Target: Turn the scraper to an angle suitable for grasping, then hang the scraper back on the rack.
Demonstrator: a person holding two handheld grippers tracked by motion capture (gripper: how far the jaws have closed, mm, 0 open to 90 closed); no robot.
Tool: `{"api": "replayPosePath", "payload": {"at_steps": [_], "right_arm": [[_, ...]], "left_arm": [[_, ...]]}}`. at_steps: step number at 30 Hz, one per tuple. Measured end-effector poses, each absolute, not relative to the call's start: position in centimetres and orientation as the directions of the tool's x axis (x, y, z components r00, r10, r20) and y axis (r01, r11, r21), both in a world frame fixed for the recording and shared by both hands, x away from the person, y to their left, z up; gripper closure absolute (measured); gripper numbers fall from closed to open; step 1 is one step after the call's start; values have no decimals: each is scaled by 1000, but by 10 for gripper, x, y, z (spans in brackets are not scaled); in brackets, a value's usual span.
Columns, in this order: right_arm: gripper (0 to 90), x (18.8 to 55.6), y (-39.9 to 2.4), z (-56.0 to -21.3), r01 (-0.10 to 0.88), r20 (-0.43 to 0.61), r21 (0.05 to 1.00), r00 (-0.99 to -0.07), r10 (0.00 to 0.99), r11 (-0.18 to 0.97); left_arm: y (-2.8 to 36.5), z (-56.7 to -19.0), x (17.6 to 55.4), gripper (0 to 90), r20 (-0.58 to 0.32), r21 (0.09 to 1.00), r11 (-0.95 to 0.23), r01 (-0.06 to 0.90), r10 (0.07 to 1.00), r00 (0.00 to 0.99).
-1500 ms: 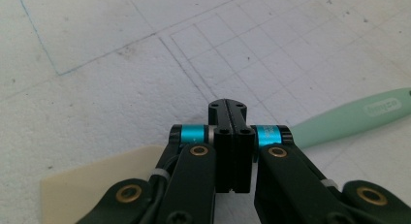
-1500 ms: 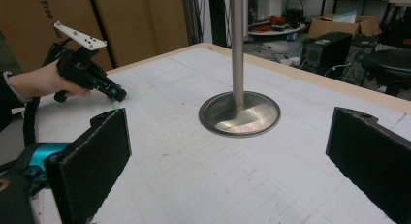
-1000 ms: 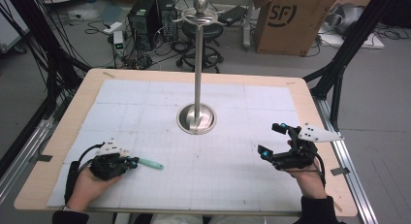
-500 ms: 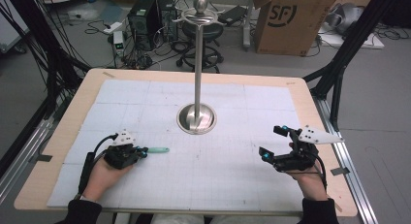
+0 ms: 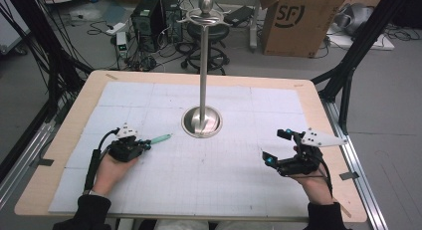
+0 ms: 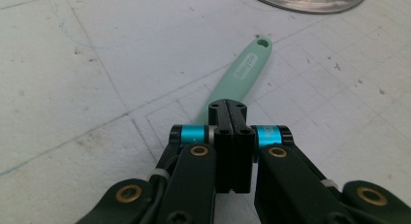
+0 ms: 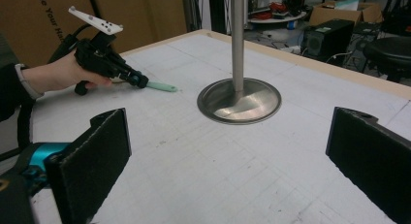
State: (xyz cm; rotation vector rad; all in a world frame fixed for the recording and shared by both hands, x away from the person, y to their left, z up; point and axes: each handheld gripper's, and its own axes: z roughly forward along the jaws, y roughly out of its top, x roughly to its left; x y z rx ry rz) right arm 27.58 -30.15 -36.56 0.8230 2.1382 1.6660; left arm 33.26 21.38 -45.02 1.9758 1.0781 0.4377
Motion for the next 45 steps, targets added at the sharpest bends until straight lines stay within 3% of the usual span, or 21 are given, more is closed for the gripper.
{"api": "replayPosePath", "payload": {"at_steps": [5, 10, 16, 22, 24, 27, 29, 40, 45], "right_arm": [[12, 275, -302, -364, 242, 103, 958, -791, 603, 154], [12, 277, -303, -364, 245, 109, 958, -788, 606, 147], [12, 281, -304, -364, 247, 117, 959, -788, 605, 137], [12, 289, -306, -363, 247, 131, 962, -784, 607, 112], [12, 290, -305, -362, 244, 129, 963, -786, 604, 112], [12, 290, -303, -359, 238, 127, 965, -791, 598, 110], [12, 290, -301, -359, 240, 130, 965, -793, 595, 109], [12, 296, -296, -358, 242, 130, 964, -795, 592, 113], [12, 294, -296, -357, 236, 125, 965, -801, 585, 118]], "left_arm": [[227, -439, 329, 900, -125, 829, -231, 509, 811, 571], [250, -419, 320, 877, -109, 869, -226, 440, 780, 616], [266, -406, 309, 648, -118, 914, -178, 363, 741, 661], [270, -391, 305, 279, -46, 940, -216, 265, 690, 722], [269, -388, 305, 271, -20, 940, -233, 250, 693, 720], [268, -380, 307, 189, -27, 935, -247, 255, 666, 745], [267, -378, 310, 183, -67, 928, -242, 283, 641, 765], [262, -386, 328, 174, -71, 855, -365, 368, 620, 781], [258, -384, 339, 205, -37, 792, -493, 359, 549, 835]]}}
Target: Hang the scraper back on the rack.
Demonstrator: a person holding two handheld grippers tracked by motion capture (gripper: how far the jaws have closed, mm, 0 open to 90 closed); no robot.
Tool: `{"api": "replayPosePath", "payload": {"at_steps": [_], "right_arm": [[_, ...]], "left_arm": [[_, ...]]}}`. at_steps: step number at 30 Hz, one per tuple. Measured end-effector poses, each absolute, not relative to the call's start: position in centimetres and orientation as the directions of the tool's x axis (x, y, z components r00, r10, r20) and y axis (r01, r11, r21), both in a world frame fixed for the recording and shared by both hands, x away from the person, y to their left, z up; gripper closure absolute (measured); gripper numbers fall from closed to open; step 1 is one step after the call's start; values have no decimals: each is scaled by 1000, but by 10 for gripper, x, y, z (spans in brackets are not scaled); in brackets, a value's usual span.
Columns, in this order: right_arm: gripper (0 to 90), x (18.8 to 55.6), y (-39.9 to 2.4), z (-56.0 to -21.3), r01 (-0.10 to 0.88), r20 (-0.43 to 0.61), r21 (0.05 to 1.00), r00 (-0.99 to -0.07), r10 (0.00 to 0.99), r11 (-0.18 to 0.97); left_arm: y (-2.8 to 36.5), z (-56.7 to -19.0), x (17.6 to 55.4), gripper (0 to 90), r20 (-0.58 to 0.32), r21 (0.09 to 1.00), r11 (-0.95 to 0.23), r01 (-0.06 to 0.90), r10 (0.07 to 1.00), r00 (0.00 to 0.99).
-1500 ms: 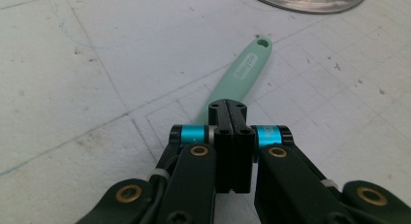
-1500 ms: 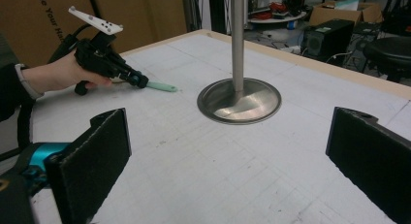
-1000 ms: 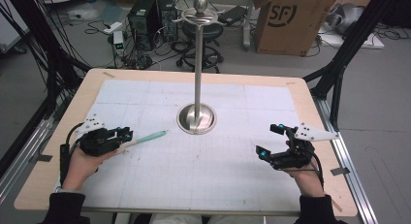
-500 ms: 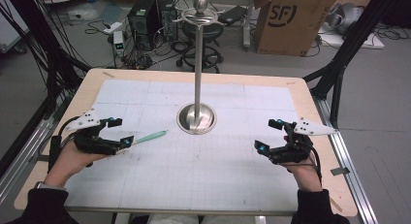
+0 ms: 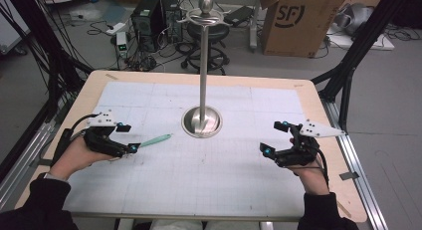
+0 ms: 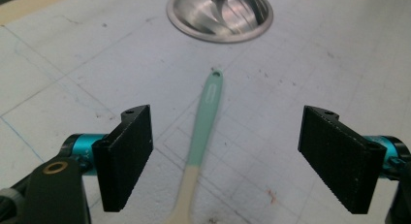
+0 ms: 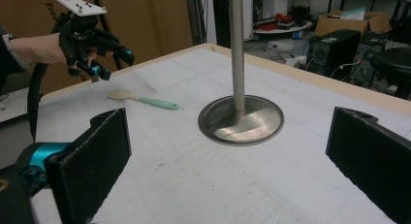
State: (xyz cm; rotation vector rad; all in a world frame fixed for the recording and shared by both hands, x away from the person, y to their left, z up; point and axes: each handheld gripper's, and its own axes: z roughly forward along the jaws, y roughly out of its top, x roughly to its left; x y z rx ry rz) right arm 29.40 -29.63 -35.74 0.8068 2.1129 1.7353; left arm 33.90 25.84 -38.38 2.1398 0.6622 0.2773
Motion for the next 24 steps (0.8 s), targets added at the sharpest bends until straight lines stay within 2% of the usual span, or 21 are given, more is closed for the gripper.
{"api": "replayPosePath", "payload": {"at_steps": [2, 3, 4, 6, 9, 11, 12, 13, 14, 19, 22, 24], "right_arm": [[12, 293, -297, -358, 237, 127, 965, -802, 584, 116], [12, 293, -297, -358, 238, 128, 964, -802, 584, 116], [12, 292, -298, -358, 237, 127, 965, -801, 586, 115], [12, 292, -298, -358, 240, 128, 964, -800, 586, 116], [12, 289, -299, -359, 240, 123, 963, -798, 590, 125], [13, 287, -301, -360, 242, 121, 962, -797, 592, 130], [13, 287, -301, -360, 242, 121, 962, -797, 592, 130], [13, 285, -303, -361, 247, 125, 961, -792, 598, 127], [13, 285, -303, -361, 247, 125, 961, -792, 598, 127], [13, 280, -309, -363, 249, 122, 960, -783, 610, 127], [12, 279, -310, -363, 251, 124, 960, -782, 611, 126], [12, 279, -311, -363, 252, 126, 960, -781, 612, 124]], "left_arm": [[257, -383, 341, 206, -33, 780, -514, 356, 534, 845], [254, -382, 346, 212, -35, 739, -569, 360, 502, 864], [254, -382, 346, 225, -35, 739, -569, 360, 502, 864], [251, -382, 350, 236, 4, 688, -645, 332, 461, 887], [247, -384, 358, 266, -8, 629, -697, 345, 438, 899], [245, -386, 362, 342, -32, 592, -716, 370, 438, 899], [244, -388, 364, 342, -45, 577, -722, 383, 440, 897], [244, -388, 366, 404, -45, 558, -739, 379, 429, 902], [243, -392, 368, 404, -56, 548, -744, 382, 423, 904], [238, -401, 374, 528, -16, 446, -808, 384, 423, 906], [236, -400, 377, 564, 4, 419, -826, 377, 416, 909], [235, -402, 378, 648, 16, 399, -834, 382, 423, 906]]}}
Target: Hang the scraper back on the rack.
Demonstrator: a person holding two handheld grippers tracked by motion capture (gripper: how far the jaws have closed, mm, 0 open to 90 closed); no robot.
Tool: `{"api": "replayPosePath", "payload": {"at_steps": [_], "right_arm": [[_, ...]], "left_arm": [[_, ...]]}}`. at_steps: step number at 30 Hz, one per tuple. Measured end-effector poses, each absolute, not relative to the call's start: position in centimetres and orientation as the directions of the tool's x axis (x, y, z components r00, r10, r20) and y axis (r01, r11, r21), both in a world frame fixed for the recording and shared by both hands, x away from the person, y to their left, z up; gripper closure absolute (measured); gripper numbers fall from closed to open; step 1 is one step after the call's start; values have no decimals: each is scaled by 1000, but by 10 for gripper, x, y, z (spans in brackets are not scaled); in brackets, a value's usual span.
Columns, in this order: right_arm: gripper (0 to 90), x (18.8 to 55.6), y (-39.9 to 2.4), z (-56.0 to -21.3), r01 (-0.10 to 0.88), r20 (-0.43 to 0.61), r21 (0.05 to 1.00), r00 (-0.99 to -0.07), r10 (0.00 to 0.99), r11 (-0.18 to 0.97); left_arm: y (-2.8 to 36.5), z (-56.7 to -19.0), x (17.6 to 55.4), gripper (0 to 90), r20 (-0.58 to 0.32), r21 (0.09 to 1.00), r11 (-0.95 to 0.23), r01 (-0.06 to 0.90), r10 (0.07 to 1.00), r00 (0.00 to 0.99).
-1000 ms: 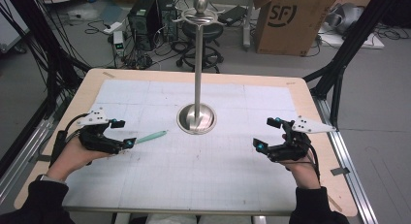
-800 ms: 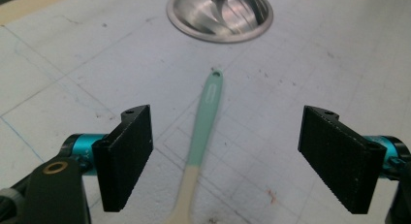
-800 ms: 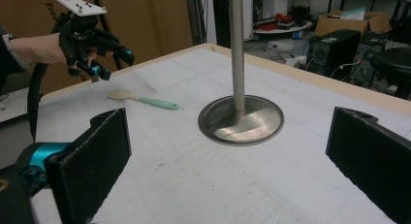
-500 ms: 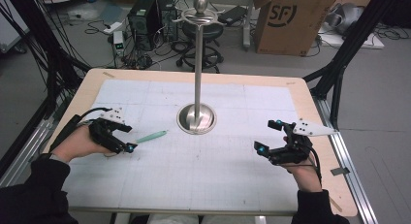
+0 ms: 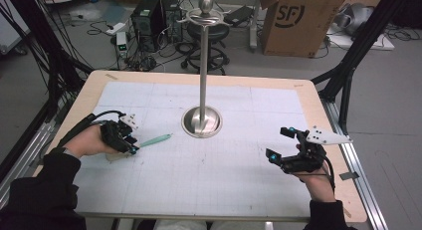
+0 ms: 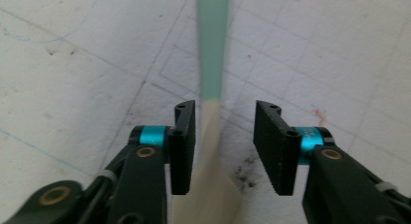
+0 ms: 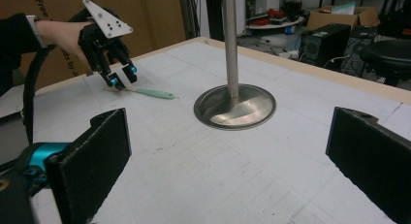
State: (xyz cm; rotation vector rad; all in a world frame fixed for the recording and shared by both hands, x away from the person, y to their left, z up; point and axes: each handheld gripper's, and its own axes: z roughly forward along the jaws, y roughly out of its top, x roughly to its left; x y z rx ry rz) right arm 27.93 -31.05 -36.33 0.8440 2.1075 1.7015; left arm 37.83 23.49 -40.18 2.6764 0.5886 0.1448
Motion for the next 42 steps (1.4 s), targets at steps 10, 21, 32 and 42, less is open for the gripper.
{"api": "replayPosePath", "payload": {"at_steps": [10, 21, 32, 42], "right_arm": [[12, 284, -308, -364, 252, 128, 960, -786, 605, 124], [12, 283, -309, -363, 253, 131, 960, -786, 604, 120], [12, 283, -309, -363, 250, 128, 960, -790, 600, 124], [12, 283, -312, -363, 249, 128, 961, -782, 610, 117]], "left_arm": [[227, -404, 385, 704, 53, 278, -887, 368, 397, 916], [218, -406, 391, 799, 1, 222, -894, 388, 398, 917], [230, -403, 387, 803, -18, 334, -838, 431, 452, 892], [243, -364, 371, 802, -68, 632, -650, 422, 496, 866]]}}
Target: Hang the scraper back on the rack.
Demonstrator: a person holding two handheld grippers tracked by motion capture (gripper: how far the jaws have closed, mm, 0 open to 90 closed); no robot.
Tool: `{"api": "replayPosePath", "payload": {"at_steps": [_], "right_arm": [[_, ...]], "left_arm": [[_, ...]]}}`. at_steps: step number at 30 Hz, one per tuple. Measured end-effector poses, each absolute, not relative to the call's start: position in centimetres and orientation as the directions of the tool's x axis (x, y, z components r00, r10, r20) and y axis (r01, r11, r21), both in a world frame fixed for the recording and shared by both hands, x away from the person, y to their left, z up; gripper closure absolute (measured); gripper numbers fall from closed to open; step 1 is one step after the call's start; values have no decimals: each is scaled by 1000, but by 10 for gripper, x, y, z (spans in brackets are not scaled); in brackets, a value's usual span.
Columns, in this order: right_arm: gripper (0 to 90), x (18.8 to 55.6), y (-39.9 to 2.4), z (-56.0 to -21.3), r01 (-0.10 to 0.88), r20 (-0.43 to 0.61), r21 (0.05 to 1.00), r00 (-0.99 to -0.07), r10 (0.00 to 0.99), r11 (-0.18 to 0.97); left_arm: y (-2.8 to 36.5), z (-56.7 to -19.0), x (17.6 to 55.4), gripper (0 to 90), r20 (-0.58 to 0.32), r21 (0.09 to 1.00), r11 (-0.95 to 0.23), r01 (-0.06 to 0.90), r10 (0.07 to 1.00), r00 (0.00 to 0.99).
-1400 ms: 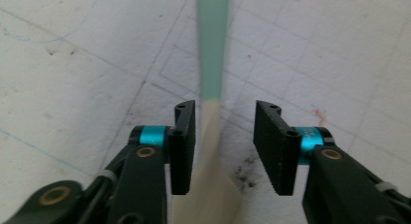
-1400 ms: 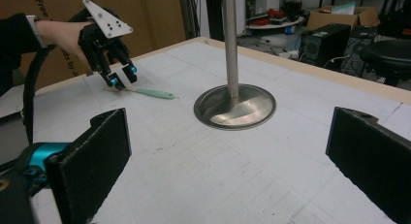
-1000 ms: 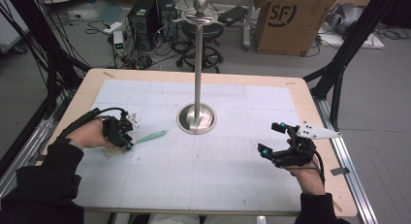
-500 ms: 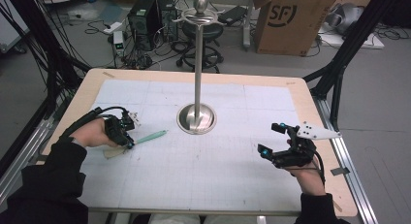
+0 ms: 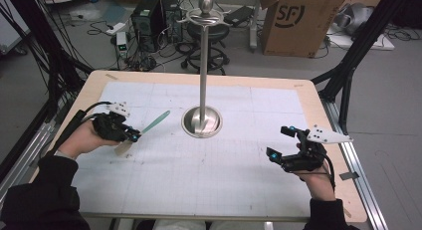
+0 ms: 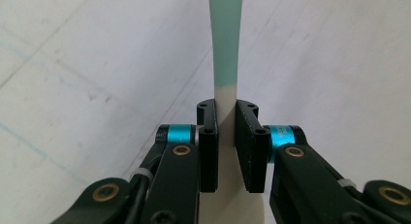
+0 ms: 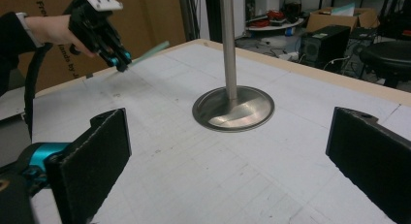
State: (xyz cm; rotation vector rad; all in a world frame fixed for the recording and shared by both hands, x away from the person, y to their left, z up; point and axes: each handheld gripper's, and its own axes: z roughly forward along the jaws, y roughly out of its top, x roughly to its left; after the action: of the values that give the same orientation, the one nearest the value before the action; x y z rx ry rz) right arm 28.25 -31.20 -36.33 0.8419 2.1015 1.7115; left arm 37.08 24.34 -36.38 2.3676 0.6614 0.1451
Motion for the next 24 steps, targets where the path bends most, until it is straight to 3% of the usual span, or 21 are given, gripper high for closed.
{"api": "replayPosePath", "payload": {"at_steps": [7, 14, 24], "right_arm": [[12, 285, -310, -364, 253, 133, 960, -784, 606, 116], [12, 286, -310, -364, 249, 130, 961, -786, 605, 116], [12, 286, -310, -363, 248, 133, 962, -788, 601, 113]], "left_arm": [[251, -336, 364, 803, -130, 816, -417, 399, 541, 831], [258, -316, 364, 803, -156, 899, -255, 357, 575, 803], [230, -263, 369, 802, -117, 946, -191, 263, 554, 824]]}}
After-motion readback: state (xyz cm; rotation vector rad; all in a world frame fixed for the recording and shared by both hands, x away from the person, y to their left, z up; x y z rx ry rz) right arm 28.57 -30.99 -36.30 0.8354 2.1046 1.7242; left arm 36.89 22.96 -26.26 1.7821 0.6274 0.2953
